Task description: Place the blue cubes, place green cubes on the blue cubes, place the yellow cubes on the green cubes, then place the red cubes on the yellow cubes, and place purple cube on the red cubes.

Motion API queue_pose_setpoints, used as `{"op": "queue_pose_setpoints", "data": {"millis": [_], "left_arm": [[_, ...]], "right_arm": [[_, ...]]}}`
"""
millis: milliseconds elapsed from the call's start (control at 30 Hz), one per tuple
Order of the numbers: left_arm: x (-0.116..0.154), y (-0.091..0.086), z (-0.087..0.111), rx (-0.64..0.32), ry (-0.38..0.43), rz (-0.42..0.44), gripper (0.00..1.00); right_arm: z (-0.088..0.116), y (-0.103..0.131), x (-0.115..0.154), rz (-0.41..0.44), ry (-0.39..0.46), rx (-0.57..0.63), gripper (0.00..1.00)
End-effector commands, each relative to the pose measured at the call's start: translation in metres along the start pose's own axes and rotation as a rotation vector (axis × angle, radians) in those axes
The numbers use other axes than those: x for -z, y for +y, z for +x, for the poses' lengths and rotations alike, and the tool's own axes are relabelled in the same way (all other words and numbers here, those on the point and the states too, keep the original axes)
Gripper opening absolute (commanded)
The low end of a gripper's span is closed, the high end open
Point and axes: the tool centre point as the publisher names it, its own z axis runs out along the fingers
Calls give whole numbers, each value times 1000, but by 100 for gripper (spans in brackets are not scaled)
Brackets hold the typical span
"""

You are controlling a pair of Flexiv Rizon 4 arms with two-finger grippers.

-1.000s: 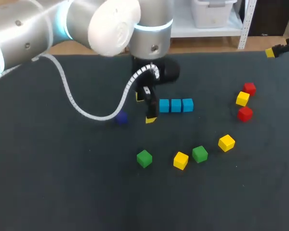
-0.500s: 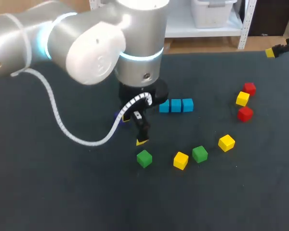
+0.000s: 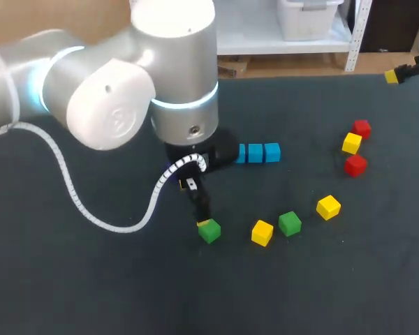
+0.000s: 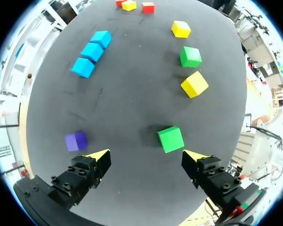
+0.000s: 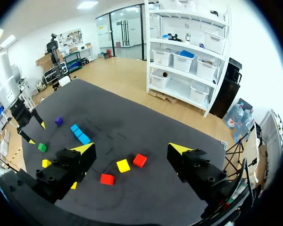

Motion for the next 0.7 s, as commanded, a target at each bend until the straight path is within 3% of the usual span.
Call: {"op": "queue_pose_setpoints", "data": {"millis": [33,300,700], "left_arm": [[-7,-1,-1,-9,9,12,100],[0,-19,-18,-96,3,13,100],[-11,-35,-15,-68,31,113,100]], "right_arm": [[0,0,0,2,1,0,100],[0,0,0,2,1,0,100],[0,0,0,2,1,0,100]]}}
